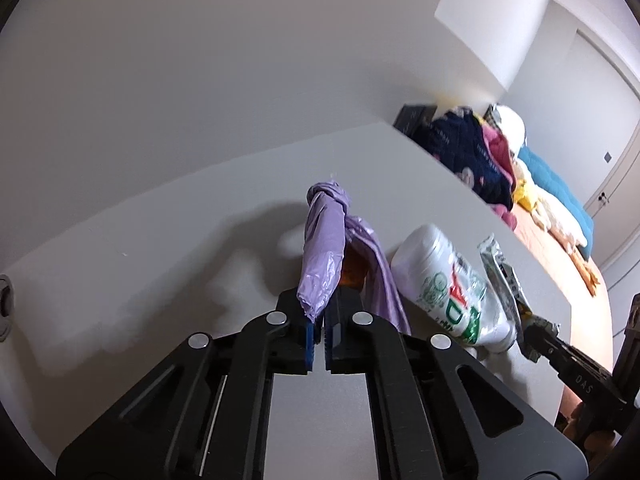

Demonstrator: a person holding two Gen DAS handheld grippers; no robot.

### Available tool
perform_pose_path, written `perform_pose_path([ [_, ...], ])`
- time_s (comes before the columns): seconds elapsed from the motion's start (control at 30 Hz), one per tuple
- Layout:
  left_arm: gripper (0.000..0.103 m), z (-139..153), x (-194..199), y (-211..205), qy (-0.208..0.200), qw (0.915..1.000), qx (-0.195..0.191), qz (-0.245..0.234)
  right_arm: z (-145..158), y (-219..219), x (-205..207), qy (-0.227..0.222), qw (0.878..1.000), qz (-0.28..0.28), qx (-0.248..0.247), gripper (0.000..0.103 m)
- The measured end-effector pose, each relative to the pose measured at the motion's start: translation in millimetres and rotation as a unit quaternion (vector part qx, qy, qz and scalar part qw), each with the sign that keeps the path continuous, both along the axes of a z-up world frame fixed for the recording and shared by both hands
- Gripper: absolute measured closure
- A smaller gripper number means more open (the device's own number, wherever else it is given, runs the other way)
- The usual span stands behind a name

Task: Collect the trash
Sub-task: 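Grasp the purple plastic bag with the left tool while the right tool grasps the silver foil wrapper, then carry the purple bag and foil wrapper over the black bin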

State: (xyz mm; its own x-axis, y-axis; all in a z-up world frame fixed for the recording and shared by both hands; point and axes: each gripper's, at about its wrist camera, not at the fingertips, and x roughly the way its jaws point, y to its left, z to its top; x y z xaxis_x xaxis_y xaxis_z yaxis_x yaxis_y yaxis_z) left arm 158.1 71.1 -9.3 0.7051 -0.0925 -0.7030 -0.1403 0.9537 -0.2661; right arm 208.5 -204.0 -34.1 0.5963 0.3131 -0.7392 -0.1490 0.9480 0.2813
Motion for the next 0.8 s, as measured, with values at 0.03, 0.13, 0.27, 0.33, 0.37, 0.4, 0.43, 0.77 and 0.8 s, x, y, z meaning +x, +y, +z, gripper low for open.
perform_pose_path([
  [0.03, 0.102, 5.7, -4.1, 0.6, -0.013, 0.9999, 0.007, 0.005, 1.5, -0.1, -1.4, -0.001, 1.0, 0.0, 0.001, 0.087],
  [0.13, 0.102, 18.9, -12.8, 1.9, -0.039, 0.9991, 0.015, 0.012, 6.3, -1.9, -5.1, -0.006, 1.0, -0.002, 0.005, 0.087],
  [0.27, 0.102, 33.7, -19.0, -1.1, -0.055, 0.9983, 0.019, 0.002, 14.5, -4.3, -11.3, -0.012, 1.0, -0.003, 0.009, 0.087],
  [0.33, 0.102, 39.7, -21.8, -3.6, -0.061, 0.998, 0.018, -0.001, 18.5, -6.1, -14.1, -0.015, 1.0, -0.004, 0.01, 0.088],
  [0.37, 0.102, 42.5, -23.8, -4.8, -0.064, 0.9978, 0.016, -0.003, 21.5, -7.6, -16.6, -0.017, 1.0, -0.005, 0.011, 0.088],
  [0.4, 0.102, 45.9, -26.0, -6.7, -0.067, 0.9976, 0.015, -0.006, 24.0, -8.8, -18.8, -0.019, 1.0, -0.006, 0.011, 0.087],
  [0.43, 0.102, 47.2, -27.8, -8.1, -0.069, 0.9975, 0.015, -0.007, 27.4, -10.7, -22.5, -0.022, 1.0, -0.007, 0.012, 0.087],
  [0.77, 0.102, 66.6, -59.9, -37.2, -0.077, 0.9964, 0.009, -0.033, 54.2, -30.0, -58.7, -0.04, 0.999, -0.017, 0.019, 0.087],
  [0.8, 0.102, 68.0, -64.2, -40.0, -0.078, 0.9963, 0.009, -0.035, 56.7, -31.9, -63.7, -0.042, 0.999, -0.018, 0.02, 0.087],
])
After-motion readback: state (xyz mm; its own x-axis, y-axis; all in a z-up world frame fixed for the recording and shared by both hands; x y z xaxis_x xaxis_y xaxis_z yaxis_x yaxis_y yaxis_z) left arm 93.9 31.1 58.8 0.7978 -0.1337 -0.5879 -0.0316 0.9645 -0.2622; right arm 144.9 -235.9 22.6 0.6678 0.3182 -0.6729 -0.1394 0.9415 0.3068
